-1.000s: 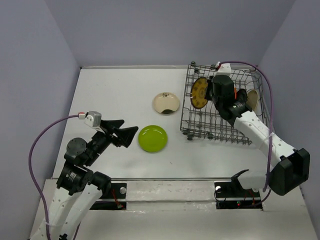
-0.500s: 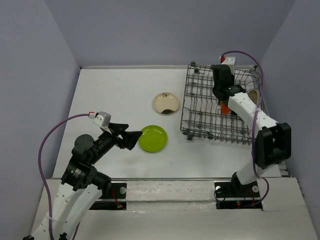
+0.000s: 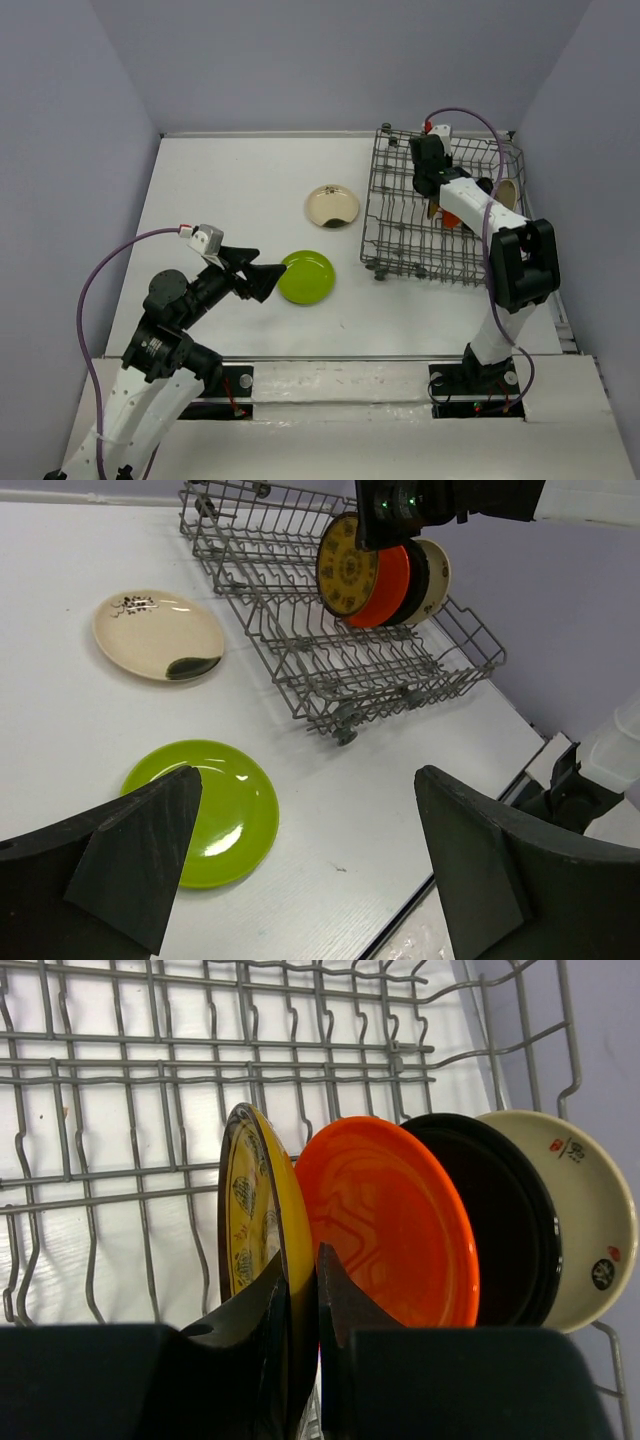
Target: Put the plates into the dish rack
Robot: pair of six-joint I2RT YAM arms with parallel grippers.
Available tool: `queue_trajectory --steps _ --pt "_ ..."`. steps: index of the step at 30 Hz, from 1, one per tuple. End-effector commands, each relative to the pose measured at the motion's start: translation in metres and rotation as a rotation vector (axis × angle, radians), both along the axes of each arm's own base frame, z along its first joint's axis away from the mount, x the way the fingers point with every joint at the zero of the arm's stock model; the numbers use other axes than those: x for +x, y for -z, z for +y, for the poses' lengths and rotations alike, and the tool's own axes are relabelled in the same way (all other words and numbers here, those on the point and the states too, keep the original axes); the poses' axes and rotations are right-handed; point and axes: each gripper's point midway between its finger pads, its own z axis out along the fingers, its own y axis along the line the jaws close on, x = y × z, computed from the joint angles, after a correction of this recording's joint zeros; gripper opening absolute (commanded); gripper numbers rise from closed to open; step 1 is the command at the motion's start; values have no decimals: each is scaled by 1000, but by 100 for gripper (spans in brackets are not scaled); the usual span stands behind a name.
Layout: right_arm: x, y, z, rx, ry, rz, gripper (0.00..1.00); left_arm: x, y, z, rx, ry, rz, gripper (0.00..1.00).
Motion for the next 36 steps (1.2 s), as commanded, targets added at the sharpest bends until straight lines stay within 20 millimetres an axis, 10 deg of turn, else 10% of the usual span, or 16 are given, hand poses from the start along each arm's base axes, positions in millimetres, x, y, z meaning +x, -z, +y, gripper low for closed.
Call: queue_trajectory --steps 1,10,19,28,36 --pt "9 1 7 55 12 -39 7 0 -11 -4 -9 24 -55 99" --pt "9 23 15 118 6 -26 15 7 -3 -3 6 8 -18 99" --pt "0 -1 20 181 -14 -83 76 26 19 -2 45 -26 72 99" --pt "-24 -54 39 344 -121 -195 83 56 51 7 105 -106 214 99" --pt "-35 -47 48 384 -177 -168 82 71 58 12 89 -181 269 99"
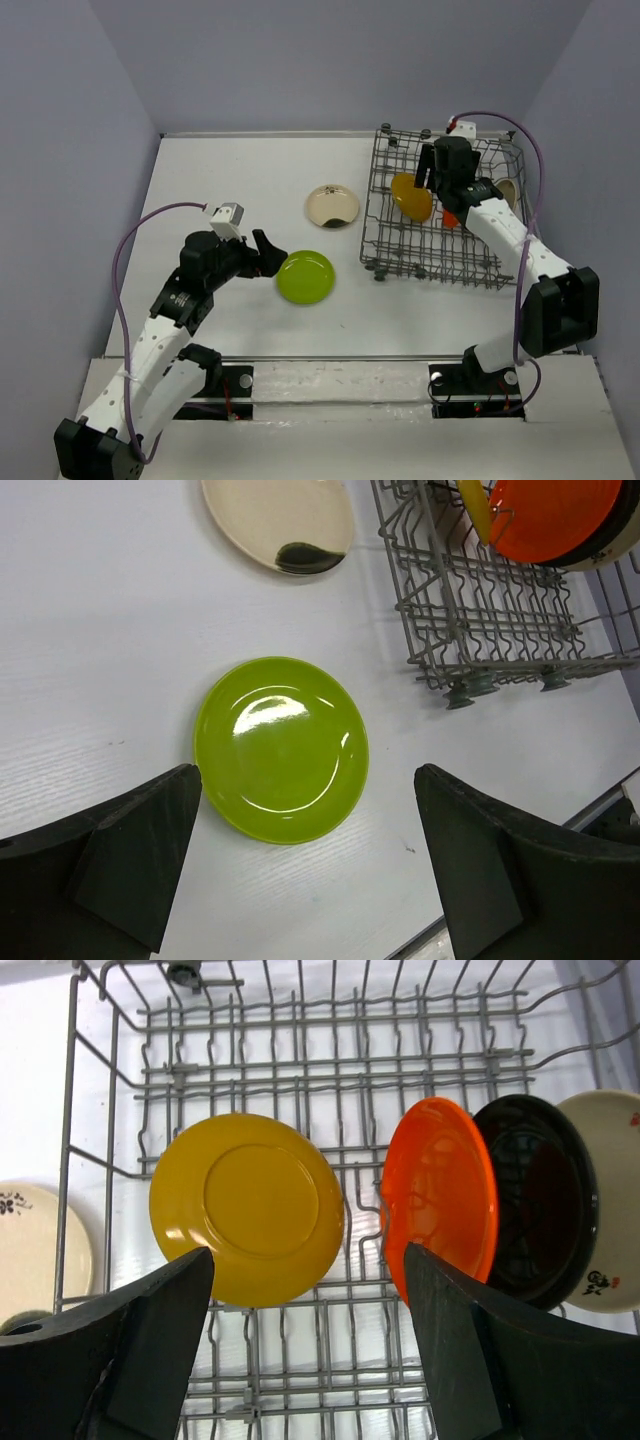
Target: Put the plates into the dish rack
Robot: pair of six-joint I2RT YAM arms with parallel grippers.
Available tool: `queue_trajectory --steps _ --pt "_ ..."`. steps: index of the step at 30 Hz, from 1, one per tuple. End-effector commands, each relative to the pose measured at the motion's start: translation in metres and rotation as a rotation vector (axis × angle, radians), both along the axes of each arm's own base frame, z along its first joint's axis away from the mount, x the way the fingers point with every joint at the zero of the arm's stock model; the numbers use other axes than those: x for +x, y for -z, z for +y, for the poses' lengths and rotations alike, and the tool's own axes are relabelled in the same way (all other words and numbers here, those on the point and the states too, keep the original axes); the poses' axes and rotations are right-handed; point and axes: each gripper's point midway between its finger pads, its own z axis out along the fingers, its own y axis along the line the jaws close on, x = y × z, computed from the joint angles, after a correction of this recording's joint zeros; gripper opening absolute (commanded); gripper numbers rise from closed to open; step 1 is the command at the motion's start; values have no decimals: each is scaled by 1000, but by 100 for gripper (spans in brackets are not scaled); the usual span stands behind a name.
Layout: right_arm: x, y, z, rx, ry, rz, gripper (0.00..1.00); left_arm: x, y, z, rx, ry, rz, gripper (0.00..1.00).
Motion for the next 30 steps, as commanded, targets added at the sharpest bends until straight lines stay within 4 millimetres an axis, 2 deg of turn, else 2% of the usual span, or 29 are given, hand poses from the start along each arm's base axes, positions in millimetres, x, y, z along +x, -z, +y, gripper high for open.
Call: queue_trajectory --steps 1,3,6,9,10,11,13,16,17,18,20,23,25,30 --pt "4 15 16 36 -81 23 82 13 -26 -1 -49 -39 -63 99" --pt "4 19 37 29 -160 32 85 15 -27 -1 -57 -45 -62 99" --pt "5 21 55 -21 -232 46 87 17 -27 3 -41 -63 -70 99" --pt "7 33 67 -66 -264 84 87 15 -30 4 -40 -66 -84 99" --pt "10 43 64 -104 -260 111 87 15 -31 4 -41 -65 -89 99" --pt "8 50 75 -128 -293 133 87 14 -32 5 -38 -65 -95 99" --pt "9 64 79 -200 -312 176 86 14 -33 5 -34 -63 -101 99" --pt "11 77 82 -194 -281 201 79 13 -36 5 -35 -54 -112 99" --pt "11 77 83 -179 -273 198 70 12 -37 4 -37 -51 -114 99" --pt "11 79 86 -163 -277 196 67 11 -38 3 -43 -42 -115 99" --pt "13 87 91 -161 -312 191 64 9 -38 1 -51 -28 -118 99" --pt "13 100 89 -253 -388 223 67 3 -37 -4 -65 8 -116 99" --pt "14 102 85 -323 -419 236 70 0 -39 -5 -71 23 -121 99" --pt "10 113 101 -343 -578 260 81 -3 -47 -7 -88 41 -151 99"
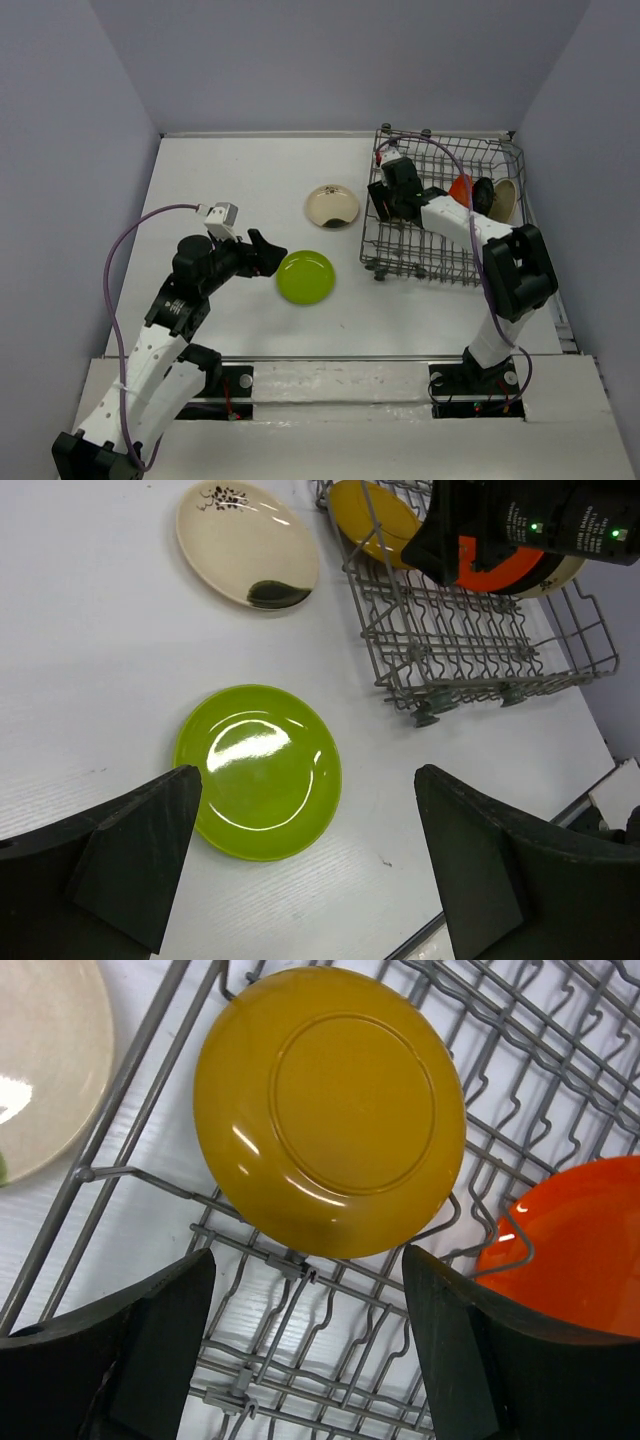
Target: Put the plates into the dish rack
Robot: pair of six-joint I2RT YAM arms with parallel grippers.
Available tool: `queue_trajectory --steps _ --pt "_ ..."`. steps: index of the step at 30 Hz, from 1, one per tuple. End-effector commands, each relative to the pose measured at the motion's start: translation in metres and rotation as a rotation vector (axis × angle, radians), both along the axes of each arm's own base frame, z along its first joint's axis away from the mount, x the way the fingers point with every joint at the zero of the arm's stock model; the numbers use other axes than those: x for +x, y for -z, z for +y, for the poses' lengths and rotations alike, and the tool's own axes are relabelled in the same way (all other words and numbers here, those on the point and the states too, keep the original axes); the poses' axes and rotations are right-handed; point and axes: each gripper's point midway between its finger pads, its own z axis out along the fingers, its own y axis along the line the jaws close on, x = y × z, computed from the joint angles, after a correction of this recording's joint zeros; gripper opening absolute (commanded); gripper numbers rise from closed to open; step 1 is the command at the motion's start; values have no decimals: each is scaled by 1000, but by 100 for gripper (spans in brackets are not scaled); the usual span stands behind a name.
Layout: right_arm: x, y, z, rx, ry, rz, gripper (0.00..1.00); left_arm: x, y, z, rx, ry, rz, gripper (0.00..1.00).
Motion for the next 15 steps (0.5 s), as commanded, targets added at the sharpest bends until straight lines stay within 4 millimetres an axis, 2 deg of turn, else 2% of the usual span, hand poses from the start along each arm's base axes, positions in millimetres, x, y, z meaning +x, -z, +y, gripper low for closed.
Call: queue_trajectory --steps 1,4,11,15 --pt "7 3 17 -31 -168 -1 82 -1 -26 -6 -32 46 -90 99" --pt "7 11 15 -74 -188 36 86 -5 -27 -9 -39 69 -96 99" --pt "14 20 18 -118 -237 52 87 -9 -28 -13 -48 101 -102 99" --pt "22 26 12 -120 -235 53 87 -10 -29 -13 -51 107 -107 99"
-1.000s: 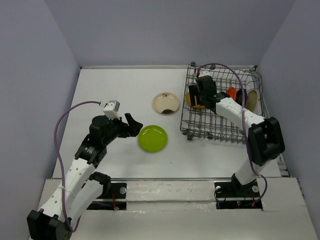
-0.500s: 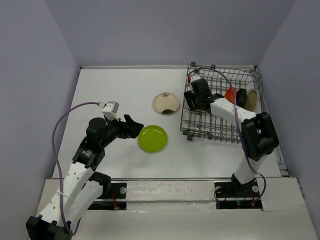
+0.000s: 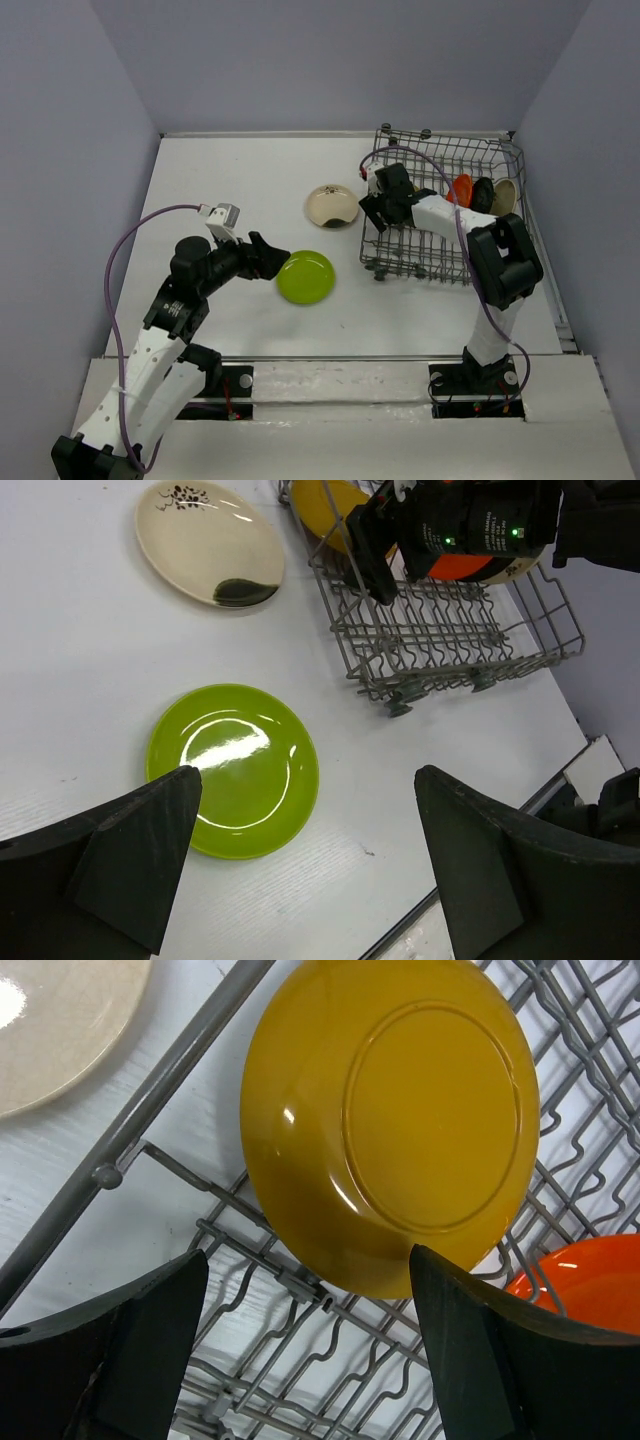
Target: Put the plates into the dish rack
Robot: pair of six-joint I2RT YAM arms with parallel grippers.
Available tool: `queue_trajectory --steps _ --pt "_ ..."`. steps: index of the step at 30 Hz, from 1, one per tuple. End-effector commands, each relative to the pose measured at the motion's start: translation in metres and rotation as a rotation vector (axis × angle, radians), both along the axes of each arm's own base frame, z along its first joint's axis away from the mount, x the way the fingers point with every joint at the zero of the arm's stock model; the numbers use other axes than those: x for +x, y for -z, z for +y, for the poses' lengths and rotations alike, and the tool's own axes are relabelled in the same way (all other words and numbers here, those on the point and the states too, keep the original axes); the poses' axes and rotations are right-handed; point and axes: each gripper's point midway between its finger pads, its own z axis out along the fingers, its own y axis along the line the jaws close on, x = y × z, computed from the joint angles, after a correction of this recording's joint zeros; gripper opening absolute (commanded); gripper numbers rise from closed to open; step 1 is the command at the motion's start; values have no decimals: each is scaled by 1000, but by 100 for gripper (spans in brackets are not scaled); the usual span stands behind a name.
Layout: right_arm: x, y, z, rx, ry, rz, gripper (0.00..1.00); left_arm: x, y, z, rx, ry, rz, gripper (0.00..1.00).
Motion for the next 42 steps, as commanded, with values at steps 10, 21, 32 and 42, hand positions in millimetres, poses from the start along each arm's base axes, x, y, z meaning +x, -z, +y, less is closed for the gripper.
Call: queue_trajectory --steps 10,21,32,42 --pt "42 -11 -11 -50 -1 -173 87 -1 -19 -4 -26 38 -82 99" --pt "53 -24 -18 -34 12 -262 61 -2 -19 -3 -29 30 -85 99" --pt "59 -47 -44 -57 186 -421 16 -2 -20 -4 -32 34 -88 99" --pt "60 -75 -76 -63 370 -537 7 -3 -22 -3 -38 29 -96 99"
